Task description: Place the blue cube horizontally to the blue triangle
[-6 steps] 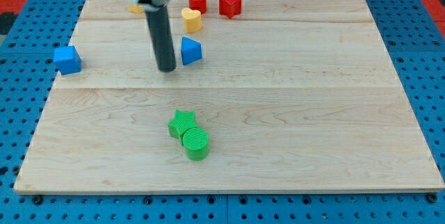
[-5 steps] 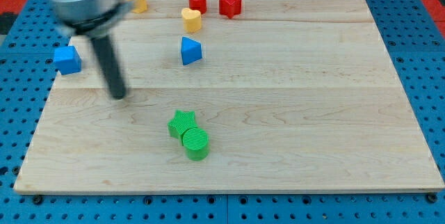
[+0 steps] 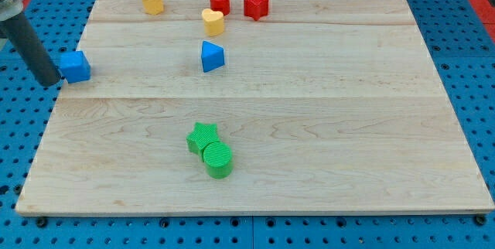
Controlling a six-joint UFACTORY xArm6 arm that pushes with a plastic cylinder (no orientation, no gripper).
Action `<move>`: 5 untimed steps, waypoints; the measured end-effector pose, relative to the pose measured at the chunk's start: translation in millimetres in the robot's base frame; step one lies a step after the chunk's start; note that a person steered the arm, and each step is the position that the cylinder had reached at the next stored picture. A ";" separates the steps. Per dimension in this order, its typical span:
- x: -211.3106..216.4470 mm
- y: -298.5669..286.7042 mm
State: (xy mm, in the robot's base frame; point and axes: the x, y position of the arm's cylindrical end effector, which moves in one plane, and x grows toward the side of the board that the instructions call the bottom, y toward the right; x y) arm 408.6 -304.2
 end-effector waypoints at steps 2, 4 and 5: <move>-31.8 15.3; -37.2 26.0; -42.0 22.8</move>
